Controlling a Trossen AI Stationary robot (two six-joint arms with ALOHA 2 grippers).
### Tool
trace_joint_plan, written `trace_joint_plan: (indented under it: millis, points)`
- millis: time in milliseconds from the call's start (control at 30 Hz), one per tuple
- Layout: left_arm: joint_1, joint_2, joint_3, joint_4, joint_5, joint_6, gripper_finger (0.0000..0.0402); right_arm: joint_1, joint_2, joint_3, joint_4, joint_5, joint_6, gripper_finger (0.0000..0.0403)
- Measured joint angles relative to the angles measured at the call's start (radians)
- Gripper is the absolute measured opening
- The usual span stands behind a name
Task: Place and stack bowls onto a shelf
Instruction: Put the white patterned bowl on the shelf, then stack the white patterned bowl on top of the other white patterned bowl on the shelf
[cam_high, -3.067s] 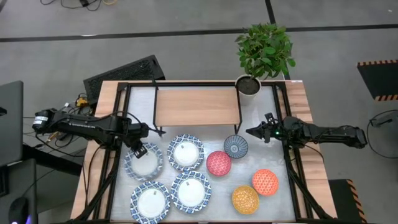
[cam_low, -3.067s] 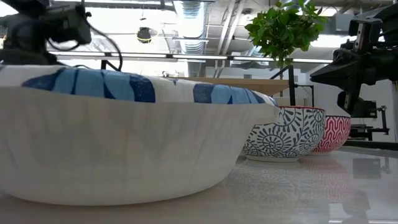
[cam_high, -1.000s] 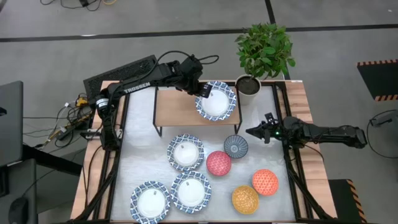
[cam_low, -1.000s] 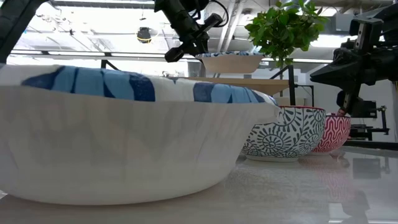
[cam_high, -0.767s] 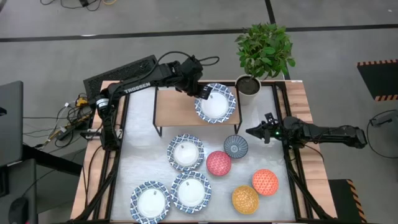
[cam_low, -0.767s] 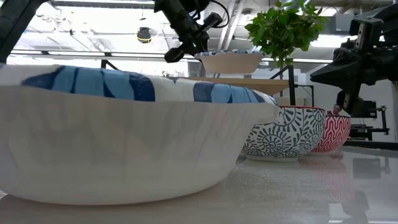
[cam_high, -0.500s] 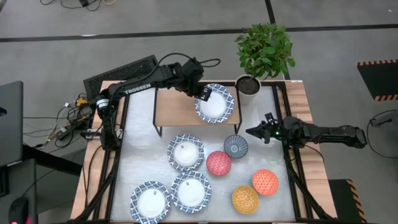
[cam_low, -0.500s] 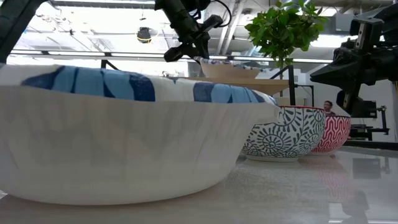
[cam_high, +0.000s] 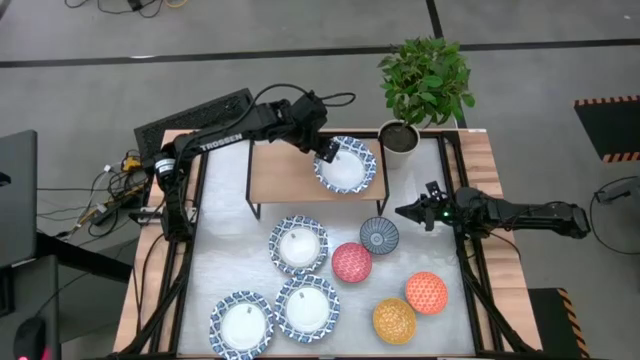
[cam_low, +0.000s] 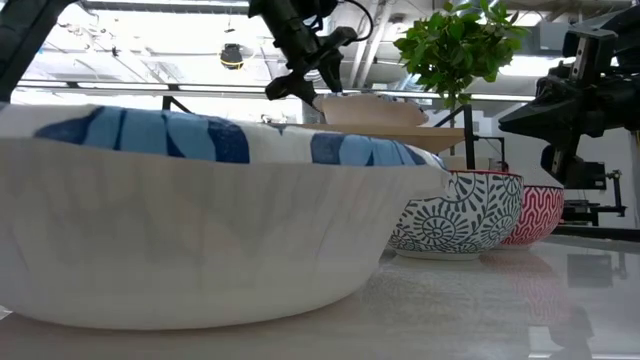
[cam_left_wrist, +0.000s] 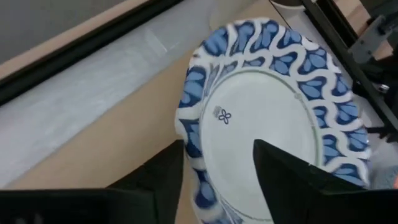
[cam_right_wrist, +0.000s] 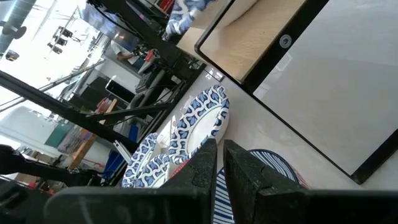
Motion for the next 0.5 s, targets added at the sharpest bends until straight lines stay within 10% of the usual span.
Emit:
trace_joint_plan:
  millis: [500]
  points:
    - [-0.002, -0.04, 0.196, -0.376, -0.023, 0.166, 0.0203, 0.0, 0.0, 0.0, 0.0, -0.001, 0.001, 0.0057]
